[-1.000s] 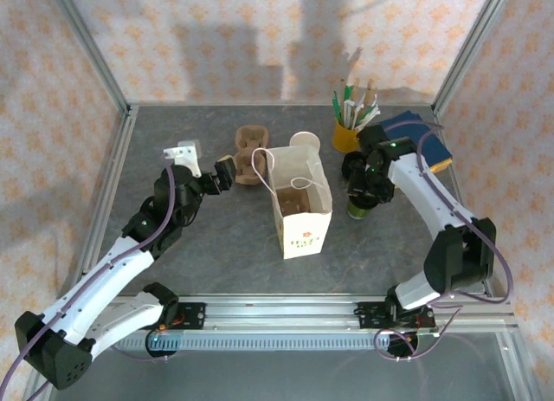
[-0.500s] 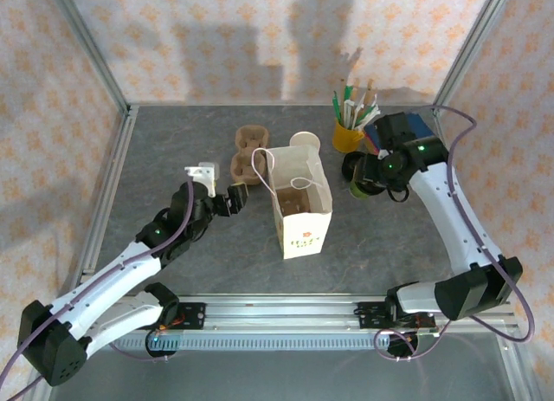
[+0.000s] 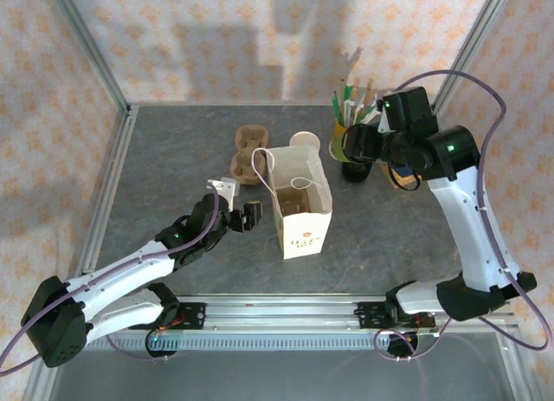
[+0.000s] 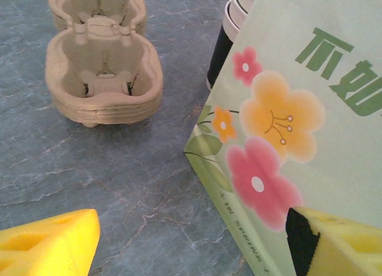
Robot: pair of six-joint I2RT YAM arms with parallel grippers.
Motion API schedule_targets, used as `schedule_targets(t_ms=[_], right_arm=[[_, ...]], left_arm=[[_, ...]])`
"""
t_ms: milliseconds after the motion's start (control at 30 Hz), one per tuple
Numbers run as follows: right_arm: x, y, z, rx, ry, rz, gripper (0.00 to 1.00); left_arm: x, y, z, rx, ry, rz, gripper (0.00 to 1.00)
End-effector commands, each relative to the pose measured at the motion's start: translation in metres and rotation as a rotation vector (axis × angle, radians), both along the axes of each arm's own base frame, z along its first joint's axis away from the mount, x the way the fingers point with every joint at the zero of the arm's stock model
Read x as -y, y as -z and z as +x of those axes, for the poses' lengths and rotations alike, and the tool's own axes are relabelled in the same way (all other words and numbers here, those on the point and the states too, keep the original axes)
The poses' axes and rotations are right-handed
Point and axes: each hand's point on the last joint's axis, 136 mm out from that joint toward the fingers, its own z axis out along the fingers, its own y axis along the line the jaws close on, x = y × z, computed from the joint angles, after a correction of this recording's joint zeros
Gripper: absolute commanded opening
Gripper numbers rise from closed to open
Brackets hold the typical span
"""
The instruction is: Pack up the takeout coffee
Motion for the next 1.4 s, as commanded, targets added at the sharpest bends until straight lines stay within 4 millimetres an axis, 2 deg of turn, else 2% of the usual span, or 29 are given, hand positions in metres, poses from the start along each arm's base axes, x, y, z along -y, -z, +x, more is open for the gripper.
schedule_targets(t_ms=[0,100,200,300,400,533,767,933,1167,1267,1367], right_arm=[[-0.016,-0.013,-0.006,0.007,-0.015,-0.002,0.51],[-0.035,-0.025,-0.011,0.039,-0.055,0.014,0.51],[-0.049,-0.022,-0.017,0.027,-0.083,0.013,0.50],[-0.067,-0.017,-0.032,0.015,-0.130,0.009,0.50],[-0.081,-0.006,-0.047,-0.005,-0.184,0.014,0.50],[-0.081,0.006,-0.059,-0.031,-0.184,0.036,0.50],[-0.098,0.035,-0.078,-0.107,-0.216,-0.015,0.50],[-0.089,0.053,-0.076,-0.147,-0.149,-0.080,0.50],[-0.104,0.078,-0.064,-0.208,-0.117,-0.134,0.50],[-0.108,0.076,-0.057,-0.193,-0.102,-0.142,0.49],[-0.111,0.083,-0.056,-0.209,-0.114,-0.160,0.49]], left_arm=[[0.008,0.000,0.002,0.015,0.001,-0.038,0.83],[0.013,0.005,0.002,0.001,0.013,-0.050,0.83],[0.018,0.009,0.000,-0.012,0.023,-0.049,0.82],[0.019,0.012,-0.001,-0.015,0.025,-0.041,0.82],[0.020,0.015,-0.001,-0.013,0.024,-0.036,0.82],[0.022,0.017,-0.001,-0.014,0.026,-0.040,0.82],[0.027,0.017,-0.001,-0.009,0.034,-0.034,0.82],[0.029,0.018,0.000,-0.007,0.036,-0.037,0.82],[0.035,0.018,0.001,0.003,0.048,-0.038,0.82],[0.043,0.019,-0.001,0.003,0.082,-0.035,0.84],[0.048,0.020,-0.002,0.011,0.103,-0.016,0.85]])
